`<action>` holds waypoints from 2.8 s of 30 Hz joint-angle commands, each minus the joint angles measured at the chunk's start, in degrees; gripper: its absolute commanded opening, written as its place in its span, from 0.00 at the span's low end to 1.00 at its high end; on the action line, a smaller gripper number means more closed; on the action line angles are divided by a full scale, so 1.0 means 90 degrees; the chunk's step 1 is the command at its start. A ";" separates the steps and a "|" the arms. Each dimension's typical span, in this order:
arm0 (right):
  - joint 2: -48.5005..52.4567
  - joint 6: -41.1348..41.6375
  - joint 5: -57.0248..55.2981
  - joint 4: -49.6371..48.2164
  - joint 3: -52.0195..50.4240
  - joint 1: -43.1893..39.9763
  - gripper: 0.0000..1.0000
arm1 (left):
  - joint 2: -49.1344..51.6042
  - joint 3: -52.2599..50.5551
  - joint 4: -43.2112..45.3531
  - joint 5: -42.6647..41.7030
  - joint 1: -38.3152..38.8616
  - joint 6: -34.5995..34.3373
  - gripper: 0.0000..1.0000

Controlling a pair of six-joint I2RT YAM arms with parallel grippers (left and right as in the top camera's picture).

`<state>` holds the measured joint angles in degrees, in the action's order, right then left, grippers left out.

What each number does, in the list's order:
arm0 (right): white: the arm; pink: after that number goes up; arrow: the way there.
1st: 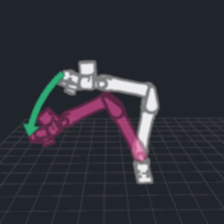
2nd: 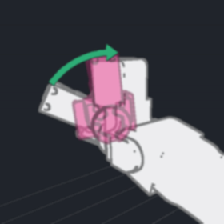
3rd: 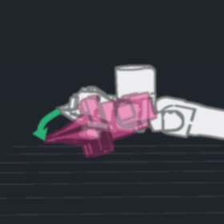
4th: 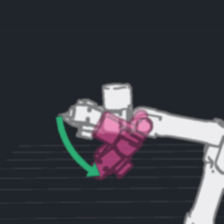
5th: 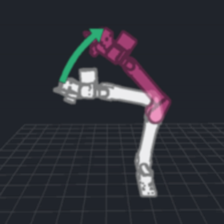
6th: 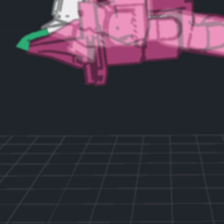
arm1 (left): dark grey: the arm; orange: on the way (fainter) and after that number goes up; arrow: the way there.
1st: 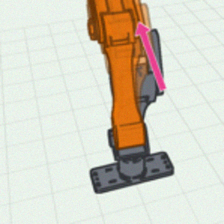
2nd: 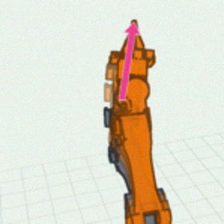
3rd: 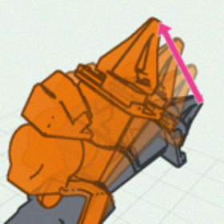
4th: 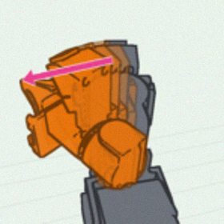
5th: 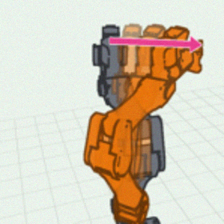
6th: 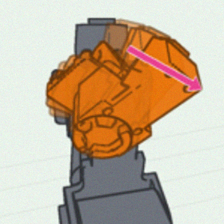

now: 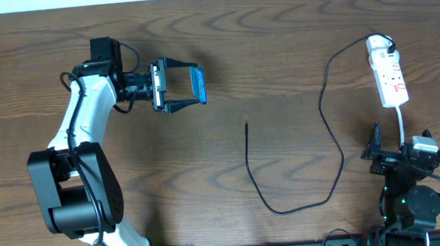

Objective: Plug charger to phone and switch on socket

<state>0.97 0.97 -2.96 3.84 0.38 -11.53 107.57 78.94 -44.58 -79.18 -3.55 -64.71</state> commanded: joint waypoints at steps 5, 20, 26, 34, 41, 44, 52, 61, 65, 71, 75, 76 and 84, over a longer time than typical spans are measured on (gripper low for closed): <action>-0.0017 -0.0070 0.0012 0.0027 -0.0007 0.0036 0.99 | -0.0226 0.0036 -0.0005 -0.0318 0.0002 -0.0058 0.07; -0.0017 -0.0070 0.0012 0.0027 -0.0007 0.0036 0.99 | -0.0226 0.0036 -0.0005 -0.0316 0.0002 -0.0058 0.07; -0.0017 -0.0070 0.0010 0.0027 -0.0007 0.0036 0.99 | -0.0226 0.0036 -0.0005 -0.0296 0.0002 -0.0058 0.07; -0.0017 -0.0070 0.0012 0.0027 -0.0007 0.0036 0.99 | -0.0226 0.0036 -0.0007 -0.0296 0.0002 -0.0061 0.07; -0.0017 -0.0090 -0.0112 -0.0180 -0.0007 0.0036 0.99 | -0.0226 0.0034 -0.0007 -0.0294 0.0002 -0.0056 0.07; -0.0017 -0.0092 0.0243 -0.0415 -0.0007 0.0036 0.99 | -0.0226 0.0034 -0.0007 -0.0291 0.0002 -0.0056 0.07; 0.0134 -0.0070 0.0367 -0.0816 0.0430 0.0036 0.99 | -0.0226 0.0034 -0.0007 -0.0223 0.0002 -0.0058 0.07; 0.3050 -0.0568 0.0799 -0.0440 0.2756 0.0036 0.99 | -0.0226 0.0034 -0.0007 -0.0223 0.0002 -0.0063 0.07; 0.4959 -0.0709 0.2064 0.0075 0.4325 0.0036 0.99 | -0.0226 0.0034 -0.0005 -0.0216 0.0002 -0.0063 0.07; 0.7718 -0.0425 0.4602 0.1273 0.6836 0.0039 0.99 | -0.0226 0.0034 -0.0002 -0.0080 0.0002 -0.0219 0.07; 0.9411 0.0124 0.6603 0.1751 0.8250 0.0049 0.99 | -0.0226 0.0034 0.0039 0.0180 0.0002 -0.0308 0.07; 0.9685 0.0243 0.6970 0.1736 0.8420 0.0058 0.99 | -0.0226 0.0034 0.0039 0.0352 0.0002 -0.0367 0.07; 1.0994 0.0362 0.8638 0.1501 0.8670 0.0119 0.99 | -0.0226 0.0034 0.0041 0.1195 0.0010 -0.0872 0.07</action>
<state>96.82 2.68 64.84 17.47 77.14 -10.92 107.57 78.94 -44.29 -70.96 -3.55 -70.00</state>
